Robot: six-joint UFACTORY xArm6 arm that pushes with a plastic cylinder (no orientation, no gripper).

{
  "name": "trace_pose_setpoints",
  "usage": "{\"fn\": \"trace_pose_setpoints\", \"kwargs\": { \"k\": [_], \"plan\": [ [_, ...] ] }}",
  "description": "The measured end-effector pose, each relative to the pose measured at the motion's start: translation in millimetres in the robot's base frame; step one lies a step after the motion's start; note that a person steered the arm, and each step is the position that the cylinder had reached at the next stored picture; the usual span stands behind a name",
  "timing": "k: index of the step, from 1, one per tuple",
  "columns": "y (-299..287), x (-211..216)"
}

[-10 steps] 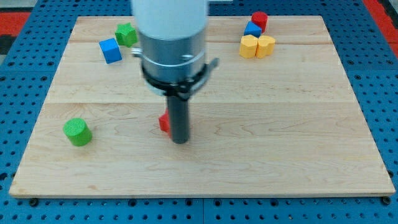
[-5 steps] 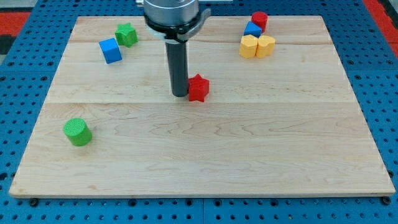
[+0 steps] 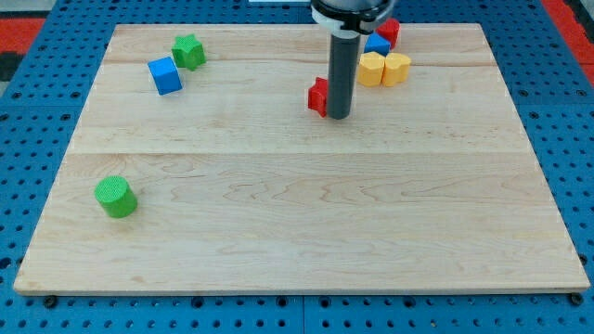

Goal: Move the red star to the left of yellow blocks

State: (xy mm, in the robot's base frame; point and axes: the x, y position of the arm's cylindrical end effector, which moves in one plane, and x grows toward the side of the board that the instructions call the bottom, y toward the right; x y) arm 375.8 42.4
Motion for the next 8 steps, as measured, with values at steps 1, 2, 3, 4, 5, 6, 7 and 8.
{"fn": "trace_pose_setpoints", "kwargs": {
  "k": [1, 2, 3, 4, 5, 6, 7, 8],
  "plan": [
    [-33.5, 0.2],
    [-70.1, 0.5],
    [-97.7, 1.7],
    [-109.1, 1.7],
    [-120.7, 1.7],
    [-126.9, 1.7],
    [-127.6, 28.3],
    [-129.8, 69.4]
  ]
}}
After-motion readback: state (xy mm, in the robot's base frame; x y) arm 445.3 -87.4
